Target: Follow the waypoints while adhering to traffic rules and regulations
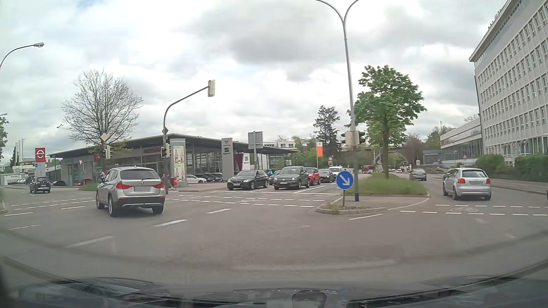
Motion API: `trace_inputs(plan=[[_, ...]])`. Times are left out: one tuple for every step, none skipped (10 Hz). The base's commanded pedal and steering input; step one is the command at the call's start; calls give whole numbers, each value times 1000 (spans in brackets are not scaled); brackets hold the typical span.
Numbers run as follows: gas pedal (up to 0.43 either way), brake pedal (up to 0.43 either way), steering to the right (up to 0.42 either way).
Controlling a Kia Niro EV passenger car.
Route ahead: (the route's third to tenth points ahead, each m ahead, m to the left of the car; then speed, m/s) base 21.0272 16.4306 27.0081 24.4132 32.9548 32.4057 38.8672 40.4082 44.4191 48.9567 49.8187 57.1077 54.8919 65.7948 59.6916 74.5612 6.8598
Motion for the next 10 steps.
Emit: trace_inputs(plan=[[67, 0, -242], [67, 0, -252], [67, 0, -260], [67, 0, -265], [79, 0, -266], [87, 0, -267], [87, 0, -268], [98, 0, -268], [98, 0, -267], [118, 0, -267]])
